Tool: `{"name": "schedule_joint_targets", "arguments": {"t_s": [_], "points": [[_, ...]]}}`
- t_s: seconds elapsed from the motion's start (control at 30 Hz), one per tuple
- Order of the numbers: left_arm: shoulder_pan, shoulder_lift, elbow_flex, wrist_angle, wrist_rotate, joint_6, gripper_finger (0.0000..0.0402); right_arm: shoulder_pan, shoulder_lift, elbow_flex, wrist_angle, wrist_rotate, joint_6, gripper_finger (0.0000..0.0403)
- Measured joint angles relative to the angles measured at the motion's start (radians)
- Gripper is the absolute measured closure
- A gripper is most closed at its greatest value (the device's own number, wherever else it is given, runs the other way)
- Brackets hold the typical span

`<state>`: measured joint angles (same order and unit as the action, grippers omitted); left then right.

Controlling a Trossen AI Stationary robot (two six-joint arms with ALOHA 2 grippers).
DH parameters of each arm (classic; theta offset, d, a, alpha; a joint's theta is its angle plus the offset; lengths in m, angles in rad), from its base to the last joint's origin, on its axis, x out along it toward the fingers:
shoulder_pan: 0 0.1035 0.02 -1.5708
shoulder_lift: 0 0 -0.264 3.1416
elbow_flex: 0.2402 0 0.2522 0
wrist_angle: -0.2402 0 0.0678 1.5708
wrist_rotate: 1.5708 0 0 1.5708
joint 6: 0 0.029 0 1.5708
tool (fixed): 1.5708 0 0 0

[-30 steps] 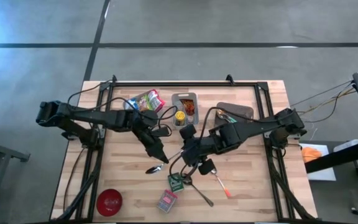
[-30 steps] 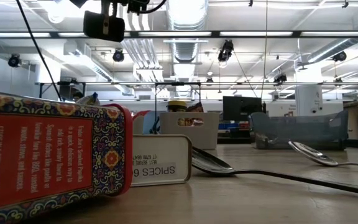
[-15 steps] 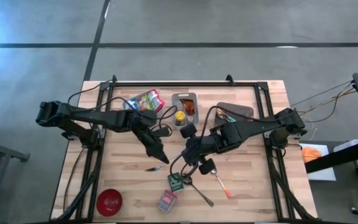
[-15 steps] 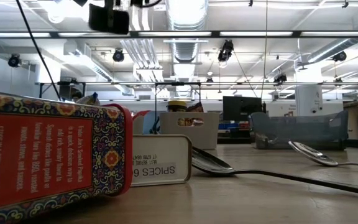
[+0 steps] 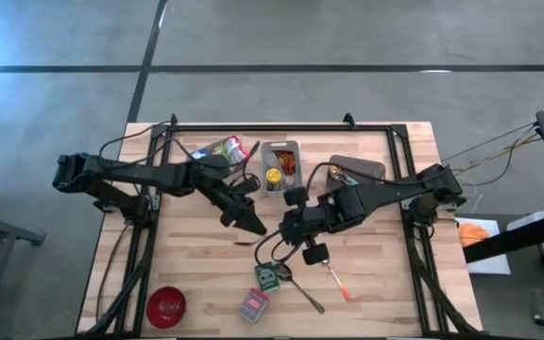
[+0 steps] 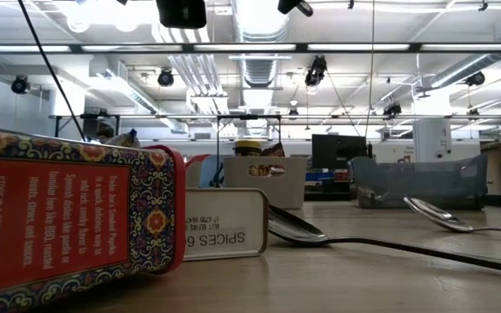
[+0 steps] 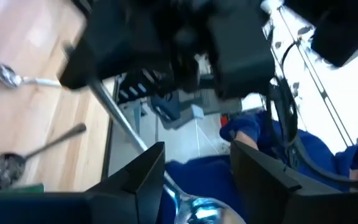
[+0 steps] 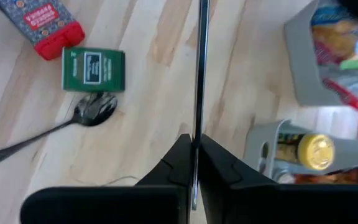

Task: Pick & Place Food Item
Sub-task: Put the silver spoon into the black bin

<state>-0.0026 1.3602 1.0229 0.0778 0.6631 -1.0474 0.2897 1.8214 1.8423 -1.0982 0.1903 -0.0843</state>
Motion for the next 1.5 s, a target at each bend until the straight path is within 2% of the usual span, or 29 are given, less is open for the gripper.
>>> {"name": "schedule_joint_targets", "arguments": {"t_s": [0.17,0.33,0.53,0.73,1.0,1.17,1.33,1.5], "points": [[0.033,-0.012,0.0,0.004,-0.036,-0.018,0.021,0.0,0.0,-0.001,-0.009,-0.034,0.061,0.0394],[0.077,-0.058,0.0,0.004,-0.044,-0.022,0.021,0.0,-0.003,0.0,-0.099,-0.034,0.175,0.0394],[0.119,-0.182,0.0,-0.004,-0.151,0.039,0.021,-0.006,-0.032,-0.006,-0.234,-0.008,0.355,0.0395],[0.122,-0.306,0.0,-0.035,-0.227,0.088,0.0209,-0.048,-0.128,-0.06,-0.286,0.027,0.443,0.0395],[0.12,-0.369,0.0,-0.163,-0.285,0.131,0.0209,-0.198,-0.398,-0.322,-0.255,0.043,0.493,0.0395],[0.12,-0.367,0.0,-0.223,-0.309,0.136,0.0209,-0.323,-0.545,-0.533,-0.219,-0.004,0.476,0.0395],[0.12,-0.368,0.0,-0.228,-0.309,0.14,0.0209,-0.419,-0.641,-0.716,-0.136,-0.044,0.342,0.0395],[0.12,-0.369,0.0,-0.228,-0.319,0.14,0.0209,-0.521,-0.691,-0.865,0.006,-0.189,0.204,0.0395]]}}
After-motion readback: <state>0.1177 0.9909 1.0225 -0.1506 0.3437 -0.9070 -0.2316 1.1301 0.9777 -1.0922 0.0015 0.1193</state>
